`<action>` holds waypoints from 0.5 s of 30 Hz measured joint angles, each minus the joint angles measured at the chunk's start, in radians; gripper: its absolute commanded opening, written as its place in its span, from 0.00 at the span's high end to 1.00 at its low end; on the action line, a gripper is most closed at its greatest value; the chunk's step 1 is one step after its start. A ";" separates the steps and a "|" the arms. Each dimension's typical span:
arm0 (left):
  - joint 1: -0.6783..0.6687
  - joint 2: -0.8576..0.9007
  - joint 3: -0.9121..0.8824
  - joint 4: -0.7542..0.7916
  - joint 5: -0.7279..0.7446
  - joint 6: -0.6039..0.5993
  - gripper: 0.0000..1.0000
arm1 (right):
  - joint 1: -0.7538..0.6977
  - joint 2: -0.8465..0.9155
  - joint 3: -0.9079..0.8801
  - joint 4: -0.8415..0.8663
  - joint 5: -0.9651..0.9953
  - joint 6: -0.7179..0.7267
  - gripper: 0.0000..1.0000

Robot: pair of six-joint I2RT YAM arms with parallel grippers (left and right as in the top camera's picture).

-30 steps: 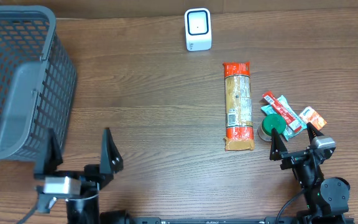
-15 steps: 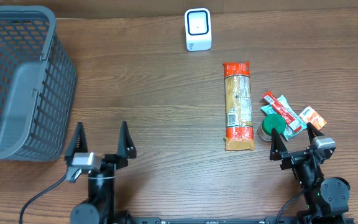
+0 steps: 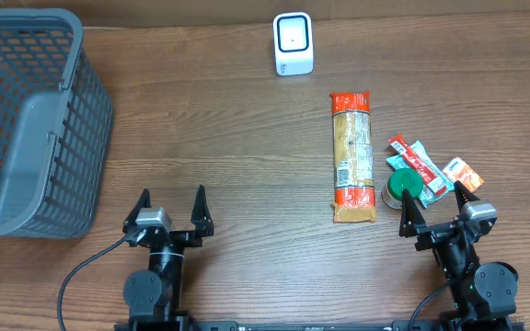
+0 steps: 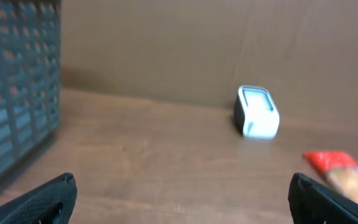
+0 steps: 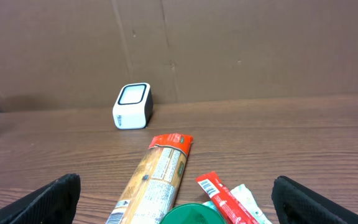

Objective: Scan the item barcode

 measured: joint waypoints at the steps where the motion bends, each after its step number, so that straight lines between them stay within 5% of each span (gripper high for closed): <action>1: 0.000 0.000 0.000 -0.030 0.003 0.023 0.00 | 0.000 0.000 0.000 0.000 0.000 0.000 0.00; 15: 0.000 0.000 0.000 -0.060 0.010 0.104 0.00 | 0.000 0.000 0.000 0.000 0.000 0.000 0.00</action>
